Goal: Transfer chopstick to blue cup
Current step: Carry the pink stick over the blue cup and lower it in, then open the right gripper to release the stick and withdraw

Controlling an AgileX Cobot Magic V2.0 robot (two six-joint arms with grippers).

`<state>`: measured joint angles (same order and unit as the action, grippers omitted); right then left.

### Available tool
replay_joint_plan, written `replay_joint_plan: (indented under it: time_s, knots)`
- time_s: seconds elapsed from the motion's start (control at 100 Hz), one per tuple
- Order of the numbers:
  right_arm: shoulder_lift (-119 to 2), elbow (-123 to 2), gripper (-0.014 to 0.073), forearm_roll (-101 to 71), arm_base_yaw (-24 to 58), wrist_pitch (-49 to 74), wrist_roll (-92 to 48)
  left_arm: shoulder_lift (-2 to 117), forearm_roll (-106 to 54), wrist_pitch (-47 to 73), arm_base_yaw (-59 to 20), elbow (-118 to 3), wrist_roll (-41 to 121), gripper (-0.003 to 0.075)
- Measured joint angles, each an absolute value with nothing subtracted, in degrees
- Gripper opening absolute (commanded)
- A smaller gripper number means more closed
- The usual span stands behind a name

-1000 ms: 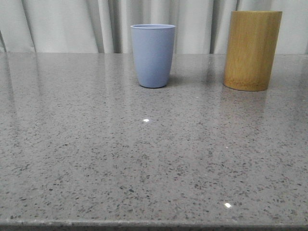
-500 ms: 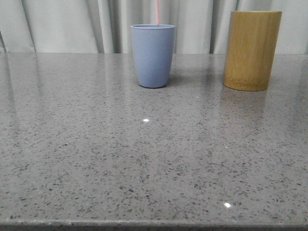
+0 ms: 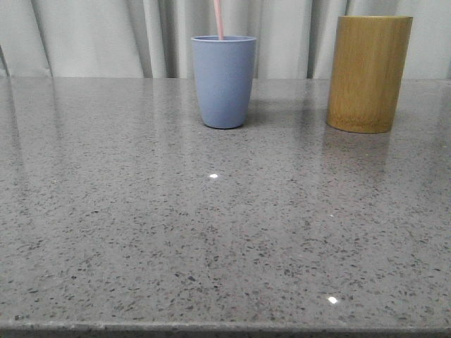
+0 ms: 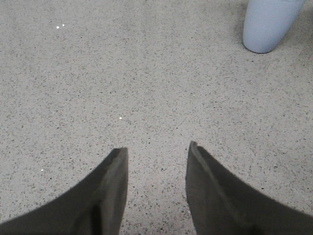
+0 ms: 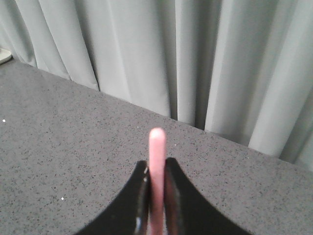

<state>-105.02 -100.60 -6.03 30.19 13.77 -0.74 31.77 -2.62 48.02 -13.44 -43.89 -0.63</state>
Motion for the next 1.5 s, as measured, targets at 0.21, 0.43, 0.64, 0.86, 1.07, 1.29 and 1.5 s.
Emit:
replay_joint_plan:
  time_s: [0.21,0.43,0.64,0.86,1.07,1.29,1.5]
  knots:
    - [-106.73,-100.6,0.0041,-6.03,30.19,14.68,-0.74,31.77,-2.62,48.02,-13.44,-43.89,-0.63,0.0283]
    - [-107.09,-100.6,0.0316,-6.03,30.19,15.05,-0.74,31.77,-2.62,48.02,-13.44,-43.89,-0.63,0.0283]
    - [-107.09,-100.6,0.0335,-6.03,30.19,15.16,-0.74,31.77,-2.62,48.02,-13.44,-43.89,-0.63,0.0283]
    - [-104.74,-100.6,0.0325,-6.03,30.19,19.07,-0.74,31.77,-2.62,48.02,-13.44,-43.89,-0.63,0.0283]
    - [-97.7,-96.29,0.0325,-6.03,30.19,20.72,-0.74,31.77,-2.62,48.02,-13.44,-43.89,-0.63,0.0283]
    - [-85.57,-81.51,0.0325,-6.03,29.64,15.9,-0.74,31.77,-2.62,48.02,-13.44,-43.89,-0.63,0.0283]
    - [-72.4,-65.9,0.0325,-6.03,28.19,11.12,-0.74,31.77,-2.84,48.02,-13.44,-43.89,-0.63,0.0283]
